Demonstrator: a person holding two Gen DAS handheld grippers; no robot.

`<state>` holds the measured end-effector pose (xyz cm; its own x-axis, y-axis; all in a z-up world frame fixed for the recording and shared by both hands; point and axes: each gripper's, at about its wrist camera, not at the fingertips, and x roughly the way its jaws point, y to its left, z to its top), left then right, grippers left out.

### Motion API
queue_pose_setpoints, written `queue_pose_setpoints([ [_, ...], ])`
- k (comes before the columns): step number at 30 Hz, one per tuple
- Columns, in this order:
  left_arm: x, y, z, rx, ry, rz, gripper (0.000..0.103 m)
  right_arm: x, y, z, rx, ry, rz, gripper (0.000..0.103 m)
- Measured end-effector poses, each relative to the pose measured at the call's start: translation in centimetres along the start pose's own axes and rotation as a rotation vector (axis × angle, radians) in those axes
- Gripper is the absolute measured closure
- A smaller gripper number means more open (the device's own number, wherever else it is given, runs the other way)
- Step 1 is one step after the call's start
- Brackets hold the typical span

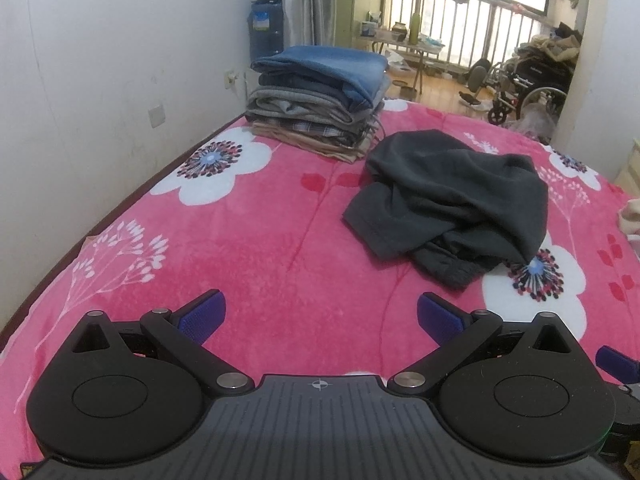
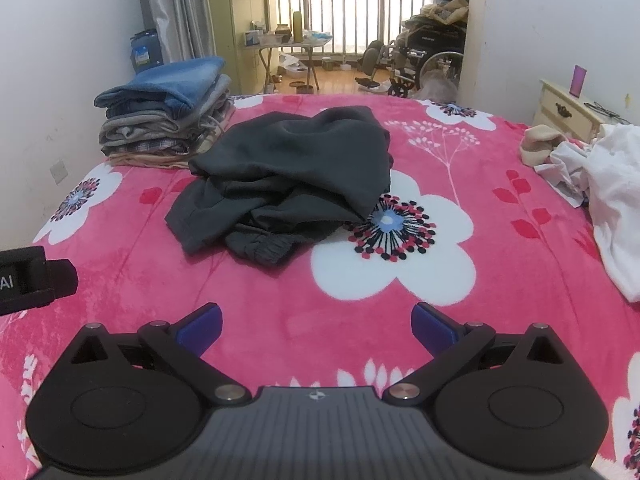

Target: Fold clothes

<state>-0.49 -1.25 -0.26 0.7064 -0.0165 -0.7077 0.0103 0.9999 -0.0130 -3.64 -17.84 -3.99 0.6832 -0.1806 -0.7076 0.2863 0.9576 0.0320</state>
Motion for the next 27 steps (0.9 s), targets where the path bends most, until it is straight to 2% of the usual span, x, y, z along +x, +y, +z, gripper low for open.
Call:
queue_pose_setpoints([
  [27,-0.11,0.13,0.11,0.018,-0.004,0.006,0.0,0.05,0.1,-0.06,-0.002,-0.002,0.001,0.0],
])
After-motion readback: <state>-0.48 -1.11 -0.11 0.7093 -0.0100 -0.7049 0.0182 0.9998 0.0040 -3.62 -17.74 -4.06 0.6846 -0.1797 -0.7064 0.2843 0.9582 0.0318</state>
